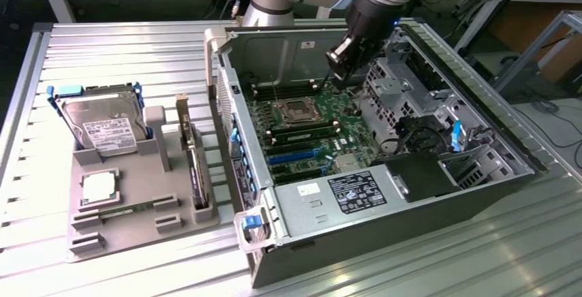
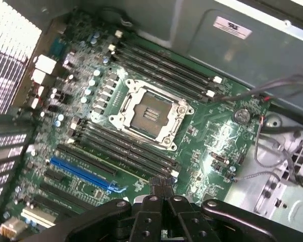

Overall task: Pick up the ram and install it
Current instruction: 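Press down the ram until it locks into place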

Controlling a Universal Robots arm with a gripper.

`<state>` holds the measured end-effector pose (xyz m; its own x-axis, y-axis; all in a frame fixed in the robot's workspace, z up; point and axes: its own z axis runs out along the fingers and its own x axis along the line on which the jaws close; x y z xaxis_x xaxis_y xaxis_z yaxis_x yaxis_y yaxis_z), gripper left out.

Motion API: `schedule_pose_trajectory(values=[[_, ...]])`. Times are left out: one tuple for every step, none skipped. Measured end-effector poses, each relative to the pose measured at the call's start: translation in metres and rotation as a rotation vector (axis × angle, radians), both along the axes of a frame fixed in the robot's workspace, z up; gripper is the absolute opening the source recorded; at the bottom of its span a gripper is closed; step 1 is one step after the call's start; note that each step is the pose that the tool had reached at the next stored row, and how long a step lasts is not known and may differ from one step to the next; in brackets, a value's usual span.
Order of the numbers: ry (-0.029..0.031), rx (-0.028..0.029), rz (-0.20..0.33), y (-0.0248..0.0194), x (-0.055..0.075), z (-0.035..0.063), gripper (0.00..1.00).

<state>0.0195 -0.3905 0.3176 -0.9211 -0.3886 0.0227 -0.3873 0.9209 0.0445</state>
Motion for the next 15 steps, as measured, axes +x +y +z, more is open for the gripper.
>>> schedule_pose_trajectory(values=[[-0.0001, 0.0000, -0.034, 0.0000, 0.0000, -0.0003, 0.11], [0.0000, 0.0001, -0.068, 0.0000, 0.0000, -0.0006, 0.11], [0.0000, 0.0000, -0.094, 0.0000, 0.0000, -0.0008, 0.11], [-0.0001, 0.0000, -0.117, 0.0000, 0.0000, -0.0010, 0.11], [0.0000, 0.0000, -0.136, 0.0000, 0.0000, -0.0012, 0.11], [0.0000, -0.0001, -0.162, 0.0000, 0.0000, -0.0013, 0.11], [0.0000, 0.0000, -0.193, 0.0000, 0.0000, -0.0016, 0.11], [0.0000, 0.0000, -0.210, 0.0000, 0.0000, -0.0018, 0.11], [0.0000, -0.0001, -0.227, 0.0000, 0.0000, -0.0019, 0.11], [0.0000, -0.0001, -0.251, 0.0000, 0.0000, -0.0021, 0.11], [0.0000, 0.0000, -0.297, 0.0000, 0.0000, -0.0025, 0.11], [-0.0001, 0.0000, -0.324, 0.0000, 0.0000, -0.0028, 0.11], [0.0000, 0.0000, -0.340, 0.0000, 0.0000, -0.0029, 0.11], [-0.0001, 0.0000, -0.362, 0.0000, 0.0000, -0.0031, 0.11], [0.0000, 0.0001, -0.376, 0.0000, 0.0000, -0.0032, 0.11]])
